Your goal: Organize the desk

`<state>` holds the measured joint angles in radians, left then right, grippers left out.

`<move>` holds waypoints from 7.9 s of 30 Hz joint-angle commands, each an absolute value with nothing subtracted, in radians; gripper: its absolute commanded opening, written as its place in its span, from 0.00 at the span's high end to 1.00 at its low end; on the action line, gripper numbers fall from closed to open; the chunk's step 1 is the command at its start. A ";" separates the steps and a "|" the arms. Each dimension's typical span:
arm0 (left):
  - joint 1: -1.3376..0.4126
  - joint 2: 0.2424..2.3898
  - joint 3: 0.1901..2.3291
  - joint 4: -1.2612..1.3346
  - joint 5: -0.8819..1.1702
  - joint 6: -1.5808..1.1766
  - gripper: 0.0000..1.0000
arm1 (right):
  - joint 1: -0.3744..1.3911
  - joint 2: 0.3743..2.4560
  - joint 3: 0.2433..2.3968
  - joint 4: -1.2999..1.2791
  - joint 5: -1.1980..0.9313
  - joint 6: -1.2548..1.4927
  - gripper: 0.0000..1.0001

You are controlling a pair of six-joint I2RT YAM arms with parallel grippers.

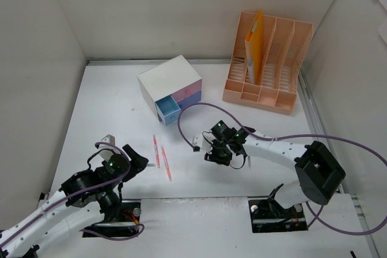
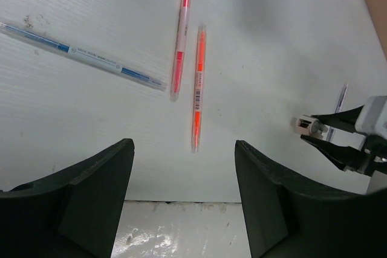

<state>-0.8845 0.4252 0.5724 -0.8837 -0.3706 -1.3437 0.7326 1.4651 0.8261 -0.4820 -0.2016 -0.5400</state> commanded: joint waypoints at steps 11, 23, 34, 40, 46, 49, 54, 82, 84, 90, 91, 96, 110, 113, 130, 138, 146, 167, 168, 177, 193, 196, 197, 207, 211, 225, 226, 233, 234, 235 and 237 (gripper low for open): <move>-0.888 0.443 0.612 -0.917 -0.431 -1.414 0.37 | 0.724 1.625 1.601 -0.546 -0.500 -0.617 0.99; -0.888 0.422 0.617 -0.928 -0.449 -1.427 0.37 | 0.732 1.945 1.956 -0.470 -0.517 -0.235 0.98; -0.888 0.440 0.607 -0.908 -0.449 -1.428 0.37 | 0.701 1.937 1.914 -0.394 -0.512 -0.232 0.98; -0.888 0.456 0.615 -0.893 -0.442 -1.424 0.37 | 0.700 1.980 1.910 -0.361 -0.439 -0.262 0.90; -0.888 0.468 0.627 -0.899 -0.445 -1.422 0.37 | 0.690 2.002 1.882 -0.351 -0.419 -0.299 0.58; -0.888 0.466 0.623 -0.891 -0.445 -1.424 0.37 | 0.689 1.988 1.870 -0.351 -0.426 -0.313 0.27; -0.888 0.482 0.620 -0.867 -0.445 -1.420 0.37 | 0.669 1.965 1.881 -0.351 -0.460 -0.302 0.31; -0.888 0.476 0.618 -0.870 -0.451 -1.420 0.37 | 0.695 1.868 1.624 -0.434 -0.476 -0.953 1.00; -0.888 0.462 0.615 -0.873 -0.454 -1.425 0.37 | 0.706 1.893 1.640 -0.385 -0.427 -0.911 1.00; -0.888 0.452 0.609 -0.876 -0.459 -1.430 0.37 | 0.719 1.969 1.727 -0.341 -0.298 -0.836 1.00; -0.888 0.454 0.609 -0.876 -0.459 -1.431 0.37 | 0.721 1.982 1.745 -0.334 -0.295 -0.825 1.00; -0.888 0.466 0.611 -0.861 -0.462 -1.427 0.37 | 0.735 2.017 1.805 -0.318 -0.259 -0.804 1.00; -0.888 0.511 0.603 -0.793 -0.443 -1.411 0.37 | 0.750 2.028 1.795 -0.270 -0.195 -0.762 0.98; -0.888 0.517 0.597 -0.778 -0.439 -1.407 0.37 | 0.749 2.013 1.749 -0.235 -0.170 -0.758 0.93; -0.888 0.517 0.607 -0.796 -0.433 -1.410 0.37 | 0.742 1.977 1.689 -0.113 -0.126 -0.681 0.82; -0.888 0.485 0.563 -0.744 -0.434 -1.402 0.37 | 0.623 1.740 1.422 -0.098 -0.253 -0.461 0.02; -0.888 0.508 0.578 -0.732 -0.439 -1.387 0.37 | 0.385 1.836 1.374 -0.081 -0.527 -0.132 0.40; -0.888 0.537 0.592 -0.776 -0.434 -1.428 0.37 | 0.449 1.996 1.309 0.273 -0.413 0.511 0.43; -0.888 0.544 0.594 -0.776 -0.431 -1.431 0.37 | 0.449 1.999 1.302 0.294 -0.410 0.517 0.46; -0.888 0.560 0.581 -0.759 -0.422 -1.442 0.37 | 0.462 2.043 1.298 0.409 -0.397 0.587 0.52; -0.888 0.540 0.563 -0.770 -0.414 -1.454 0.37 | 0.517 2.111 1.333 0.529 -0.350 0.669 0.53; -0.888 0.543 0.561 -0.765 -0.411 -1.454 0.37 | 0.515 2.100 1.325 0.531 -0.327 0.676 0.55; -0.888 0.545 0.560 -0.764 -0.411 -1.454 0.37 | 0.518 2.091 1.321 0.531 -0.304 0.675 0.57; -0.888 0.552 0.555 -0.747 -0.407 -1.450 0.37 | 0.525 2.071 1.345 0.532 -0.235 0.707 0.63; -0.888 0.555 0.558 -0.747 -0.407 -1.448 0.37 | 0.525 2.075 1.362 0.531 -0.219 0.722 0.63; -0.888 0.568 0.561 -0.733 -0.406 -1.443 0.37 | 0.528 2.079 1.367 0.523 -0.210 0.721 0.84; -0.888 0.569 0.560 -0.733 -0.405 -1.440 0.37 | 0.528 2.076 1.364 0.523 -0.213 0.719 0.85; -0.888 0.571 0.566 -0.732 -0.407 -1.434 0.37 | 0.532 2.065 1.338 0.523 -0.218 0.710 0.92; -0.888 0.571 0.566 -0.735 -0.405 -1.434 0.37 | 0.531 2.060 1.333 0.522 -0.216 0.709 0.92; -0.888 0.569 0.566 -0.732 -0.405 -1.436 0.37 | 0.534 2.056 1.325 0.522 -0.215 0.707 0.93; -0.888 0.569 0.566 -0.732 -0.406 -1.434 0.37 | 0.531 2.042 1.315 0.523 -0.213 0.701 0.93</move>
